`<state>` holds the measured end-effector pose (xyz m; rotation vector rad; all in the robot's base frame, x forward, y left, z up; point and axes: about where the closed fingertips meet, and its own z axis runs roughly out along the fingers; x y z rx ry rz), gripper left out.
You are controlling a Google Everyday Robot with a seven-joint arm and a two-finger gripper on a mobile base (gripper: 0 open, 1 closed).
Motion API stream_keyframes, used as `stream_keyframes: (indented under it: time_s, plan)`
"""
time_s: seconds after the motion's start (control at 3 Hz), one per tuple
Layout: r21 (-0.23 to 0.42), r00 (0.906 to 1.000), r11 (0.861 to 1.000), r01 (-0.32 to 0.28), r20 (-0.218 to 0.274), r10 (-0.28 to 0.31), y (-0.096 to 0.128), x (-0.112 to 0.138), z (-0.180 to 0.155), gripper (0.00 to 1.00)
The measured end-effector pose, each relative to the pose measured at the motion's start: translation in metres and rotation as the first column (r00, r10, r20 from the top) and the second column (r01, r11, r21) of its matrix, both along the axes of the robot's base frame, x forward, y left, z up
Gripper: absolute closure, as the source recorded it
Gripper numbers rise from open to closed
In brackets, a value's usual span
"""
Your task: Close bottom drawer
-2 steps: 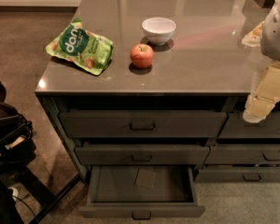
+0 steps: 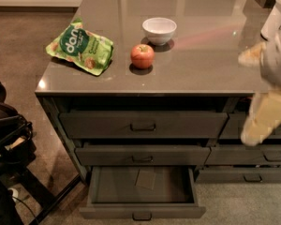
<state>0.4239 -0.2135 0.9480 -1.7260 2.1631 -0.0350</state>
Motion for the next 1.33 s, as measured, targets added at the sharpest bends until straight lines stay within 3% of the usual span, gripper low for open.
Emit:
stream_keyframes:
  time_s: [0.33,0.67,1.0,1.33]
  plan:
    - [0.187,0.9975,0.982,-0.040,-0.050,0.050,0.005,-0.016,-0.095,0.00]
    - [0.411,0.9903,0.911,0.015,-0.132,0.043,0.021,-0.034,-0.212,0.00]
    - [0.526,0.9904,0.849,0.056,-0.137,0.020,0.037,-0.034,-0.298,0.00]
    - [0.537,0.9933,0.839,0.086,-0.112,-0.030,0.034,-0.017,-0.320,0.18]
